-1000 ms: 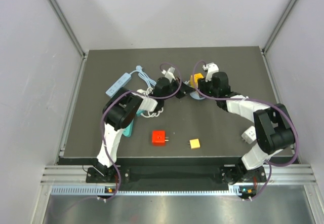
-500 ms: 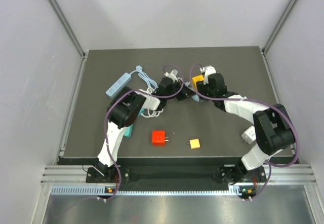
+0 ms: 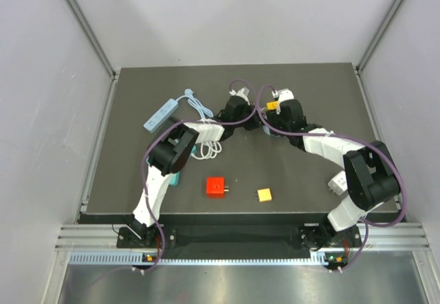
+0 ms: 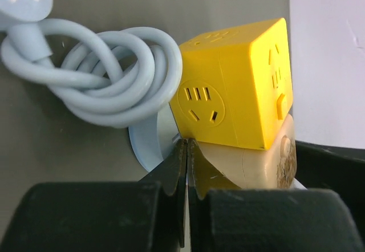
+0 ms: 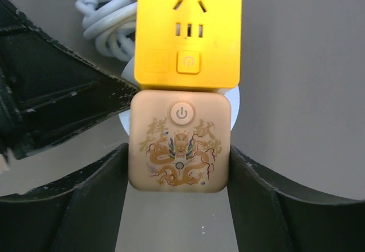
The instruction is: Pull the plug off the socket
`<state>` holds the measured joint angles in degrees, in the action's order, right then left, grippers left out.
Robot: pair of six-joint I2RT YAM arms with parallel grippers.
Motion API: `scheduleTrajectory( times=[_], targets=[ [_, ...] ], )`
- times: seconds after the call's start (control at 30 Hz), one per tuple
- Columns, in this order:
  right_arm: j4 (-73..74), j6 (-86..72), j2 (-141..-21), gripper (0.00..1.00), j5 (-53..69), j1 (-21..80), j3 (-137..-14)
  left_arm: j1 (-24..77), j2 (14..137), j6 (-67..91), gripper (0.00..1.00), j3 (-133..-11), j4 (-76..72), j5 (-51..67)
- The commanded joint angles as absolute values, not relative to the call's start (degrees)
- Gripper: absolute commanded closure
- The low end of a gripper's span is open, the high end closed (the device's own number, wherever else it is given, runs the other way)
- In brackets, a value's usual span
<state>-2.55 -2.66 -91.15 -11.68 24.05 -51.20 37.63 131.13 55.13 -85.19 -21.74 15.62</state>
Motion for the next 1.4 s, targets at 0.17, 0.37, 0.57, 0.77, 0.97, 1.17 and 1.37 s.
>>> scheduleTrajectory(
  times=[0.17, 0.37, 0.57, 0.77, 0.97, 1.17, 1.37],
  targets=[
    [-3.4, -6.1, -93.1, 0.40, -8.3, 26.0, -58.4, 39.5, 133.9, 47.7, 1.00, -87.0, -9.4, 8.2],
    [-1.2, -7.7, -94.5, 0.46, -9.3, 26.0, -59.3, 40.9, 135.1, 46.3, 1.00, -88.2, -8.4, 7.1],
    [-1.1, -7.8, -96.2, 0.35, -10.5, 26.0, -59.9, 41.2, 136.1, 46.1, 1.00, -88.9, -8.4, 7.9],
    [-1.6, -8.1, -99.1, 0.95, -10.9, 25.8, -62.7, 41.6, 137.0, 45.7, 1.00, -90.3, -6.9, 7.5],
    [-2.1, -12.3, -99.2, 1.00, -12.0, 25.8, -66.4, 42.4, 138.7, 44.6, 1.00, -92.5, -3.8, 5.9],
    [-9.4, -15.8, -95.0, 1.00, -12.0, 25.8, -65.6, 42.8, 140.0, 44.6, 1.00, -93.0, -3.4, 6.3],
    [-11.5, -18.4, -93.2, 1.00, -12.4, 25.0, -67.8, 42.8, 140.2, 44.6, 1.00, -93.0, -3.4, 6.1]
  ],
)
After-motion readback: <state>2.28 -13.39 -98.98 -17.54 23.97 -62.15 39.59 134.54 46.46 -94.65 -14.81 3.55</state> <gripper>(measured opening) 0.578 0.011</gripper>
